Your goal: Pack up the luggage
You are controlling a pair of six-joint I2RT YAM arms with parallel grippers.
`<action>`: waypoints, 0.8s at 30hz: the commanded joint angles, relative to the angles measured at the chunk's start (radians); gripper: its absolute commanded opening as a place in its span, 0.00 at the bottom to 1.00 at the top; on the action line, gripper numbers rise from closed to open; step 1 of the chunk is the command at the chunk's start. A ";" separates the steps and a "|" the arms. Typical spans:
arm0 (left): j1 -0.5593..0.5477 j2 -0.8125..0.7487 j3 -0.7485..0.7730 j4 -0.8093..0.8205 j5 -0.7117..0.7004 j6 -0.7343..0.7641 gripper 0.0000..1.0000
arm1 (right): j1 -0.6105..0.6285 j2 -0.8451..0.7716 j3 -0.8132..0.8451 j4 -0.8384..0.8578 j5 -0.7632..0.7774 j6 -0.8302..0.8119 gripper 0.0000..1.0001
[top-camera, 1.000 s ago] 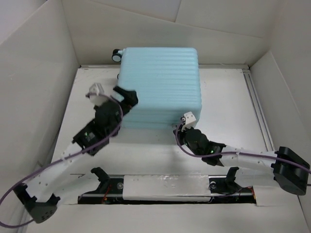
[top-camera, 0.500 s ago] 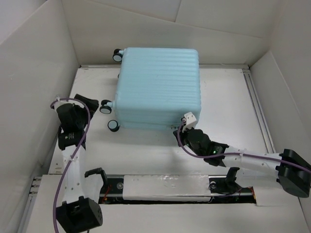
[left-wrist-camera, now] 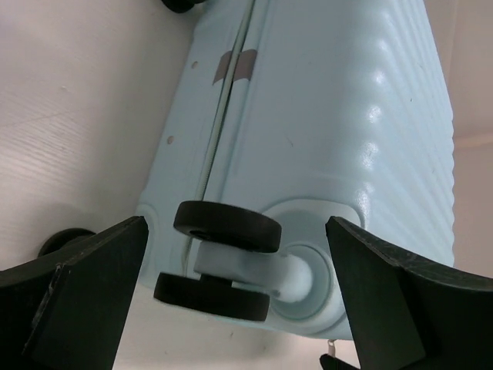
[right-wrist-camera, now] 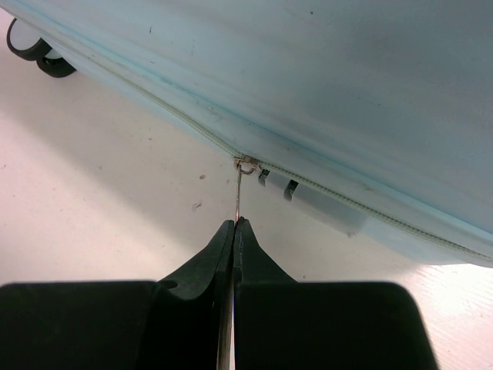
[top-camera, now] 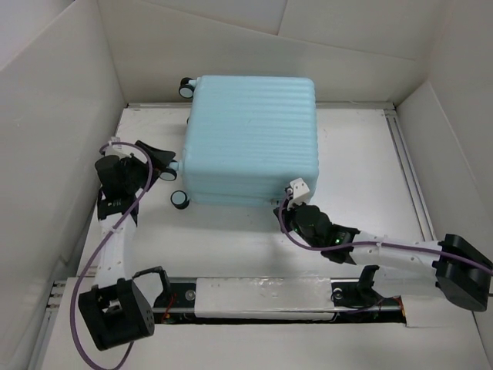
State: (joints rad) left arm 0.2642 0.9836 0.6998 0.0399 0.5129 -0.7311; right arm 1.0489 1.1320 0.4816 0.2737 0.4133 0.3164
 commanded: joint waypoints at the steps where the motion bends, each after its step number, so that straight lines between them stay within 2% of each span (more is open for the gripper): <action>1: -0.032 0.062 0.006 0.109 0.062 -0.001 1.00 | 0.043 0.009 0.012 0.038 -0.114 0.006 0.00; 3: -0.033 0.078 -0.009 0.159 0.074 -0.014 0.97 | 0.043 0.018 0.012 0.038 -0.114 0.006 0.00; 4: -0.033 0.078 -0.020 0.181 0.087 -0.039 0.92 | 0.043 0.018 0.012 0.038 -0.105 0.006 0.00; 5: -0.033 0.087 -0.031 0.201 0.099 -0.050 0.83 | 0.043 0.018 0.003 0.038 -0.105 0.006 0.00; 7: -0.060 0.087 -0.040 0.215 0.108 -0.050 0.73 | 0.031 0.009 0.003 0.047 -0.105 0.006 0.00; 8: -0.087 0.087 -0.040 0.215 0.095 -0.050 0.63 | 0.017 0.009 0.003 0.047 -0.114 0.006 0.00; 9: -0.101 0.087 -0.060 0.231 0.095 -0.063 0.45 | 0.017 -0.003 0.003 0.047 -0.114 -0.003 0.00; 11: -0.155 0.058 -0.082 0.276 0.082 -0.083 0.18 | -0.019 -0.015 0.003 0.047 -0.145 -0.004 0.00; 12: -0.178 0.049 -0.095 0.276 0.056 -0.094 0.00 | -0.054 -0.032 0.003 0.047 -0.159 -0.014 0.00; 14: -0.239 0.024 -0.111 0.294 0.015 -0.105 0.00 | -0.096 -0.052 0.003 0.047 -0.210 -0.023 0.00; 17: -0.406 -0.008 -0.135 0.320 -0.084 -0.128 0.00 | -0.206 -0.081 0.003 0.016 -0.281 -0.054 0.00; 18: -0.516 -0.022 -0.135 0.321 -0.118 -0.128 0.00 | -0.236 -0.095 0.027 0.001 -0.327 -0.063 0.00; 20: -0.624 -0.031 -0.135 0.321 -0.230 -0.137 0.00 | -0.291 -0.104 0.051 -0.043 -0.369 -0.098 0.00; 22: -0.698 -0.031 -0.147 0.336 -0.252 -0.160 0.00 | -0.368 -0.104 0.084 -0.086 -0.421 -0.122 0.00; 24: -0.698 -0.017 -0.186 0.406 -0.228 -0.192 0.00 | -0.442 -0.113 0.106 -0.111 -0.452 -0.155 0.00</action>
State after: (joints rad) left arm -0.3443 0.9539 0.5671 0.3988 0.0917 -0.8597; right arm 0.6552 1.0416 0.4976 0.1131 0.1680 0.2127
